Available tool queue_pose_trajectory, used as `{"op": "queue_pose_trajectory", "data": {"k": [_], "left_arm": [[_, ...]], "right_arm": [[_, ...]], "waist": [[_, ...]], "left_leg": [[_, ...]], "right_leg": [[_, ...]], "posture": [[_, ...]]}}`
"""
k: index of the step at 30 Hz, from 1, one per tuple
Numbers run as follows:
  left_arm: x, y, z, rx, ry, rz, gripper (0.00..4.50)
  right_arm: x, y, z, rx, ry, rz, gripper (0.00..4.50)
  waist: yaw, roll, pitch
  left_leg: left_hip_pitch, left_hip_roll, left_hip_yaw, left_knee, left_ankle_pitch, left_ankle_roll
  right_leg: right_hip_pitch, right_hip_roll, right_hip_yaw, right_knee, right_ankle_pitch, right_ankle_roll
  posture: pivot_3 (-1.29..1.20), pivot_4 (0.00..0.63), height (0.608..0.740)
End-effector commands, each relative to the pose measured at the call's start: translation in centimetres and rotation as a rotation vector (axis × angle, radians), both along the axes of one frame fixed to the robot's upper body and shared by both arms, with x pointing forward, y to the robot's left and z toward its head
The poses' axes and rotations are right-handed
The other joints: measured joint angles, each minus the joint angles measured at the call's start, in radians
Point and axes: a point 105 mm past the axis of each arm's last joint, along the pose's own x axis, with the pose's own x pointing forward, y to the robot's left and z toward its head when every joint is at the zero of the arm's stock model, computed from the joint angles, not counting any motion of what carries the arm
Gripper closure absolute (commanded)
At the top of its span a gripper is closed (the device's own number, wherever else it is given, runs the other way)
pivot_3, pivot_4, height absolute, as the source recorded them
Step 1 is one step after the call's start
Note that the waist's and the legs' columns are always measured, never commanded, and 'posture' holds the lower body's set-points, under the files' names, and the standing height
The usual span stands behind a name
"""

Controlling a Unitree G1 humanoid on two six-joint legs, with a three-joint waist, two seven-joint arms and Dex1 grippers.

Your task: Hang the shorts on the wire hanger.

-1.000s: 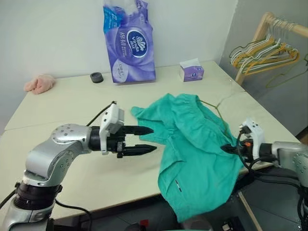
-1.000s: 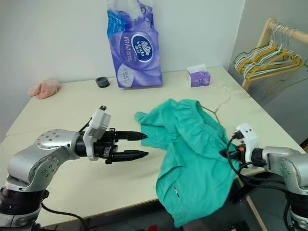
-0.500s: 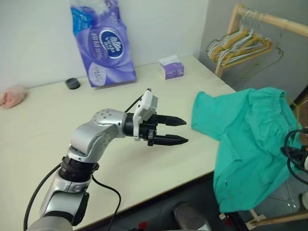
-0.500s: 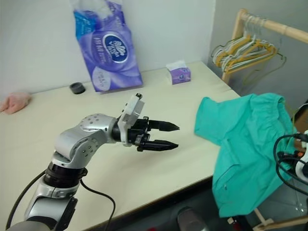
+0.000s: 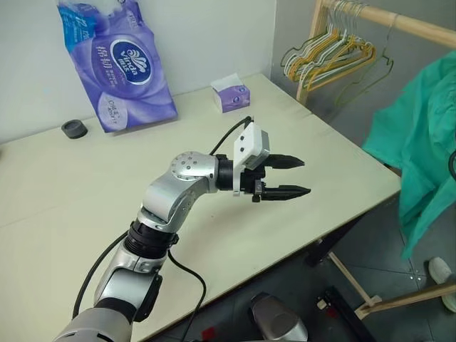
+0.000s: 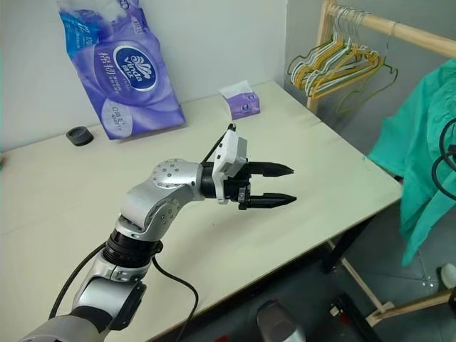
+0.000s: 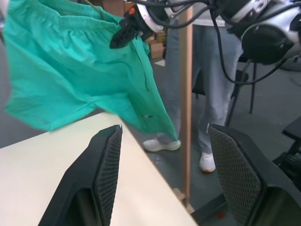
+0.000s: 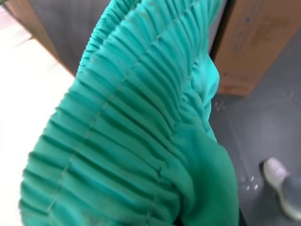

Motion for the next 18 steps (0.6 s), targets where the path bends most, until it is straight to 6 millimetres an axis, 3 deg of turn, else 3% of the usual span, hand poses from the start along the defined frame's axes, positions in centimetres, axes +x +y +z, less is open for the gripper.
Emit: {"op": "queue_pose_trajectory", "data": {"k": [1,8,18], "left_arm": [[0.1,-0.6,1.5,0.007,-0.116,0.005,1.46],[0.5,-1.3,3.3,-0.006,-0.174,-0.003,1.46],[0.6,-2.2,3.5,0.043,-0.112,-0.098,1.46]], "right_arm": [[-0.4,-0.9,1.4,0.045,0.000,-0.063,4.50],[-0.4,1.3,-0.1,0.161,0.114,-0.015,4.50],[-1.3,1.8,-0.3,0.190,0.101,-0.051,4.50]], "waist": [[0.000,-0.001,0.002],[0.001,-0.004,0.005],[-0.002,-0.005,0.006]], "left_leg": [[0.001,0.000,0.002,0.000,0.000,0.000],[0.005,0.000,0.008,-0.001,-0.001,0.000],[0.006,0.000,0.014,-0.001,-0.002,-0.002]], "right_leg": [[0.000,0.000,0.002,0.000,0.000,0.000],[0.001,0.000,0.008,0.001,0.000,0.002],[0.000,-0.001,0.014,0.000,0.000,0.007]], "posture": [[-0.53,0.133,0.740],[-0.55,0.133,0.740],[-0.57,0.122,0.740]]}}
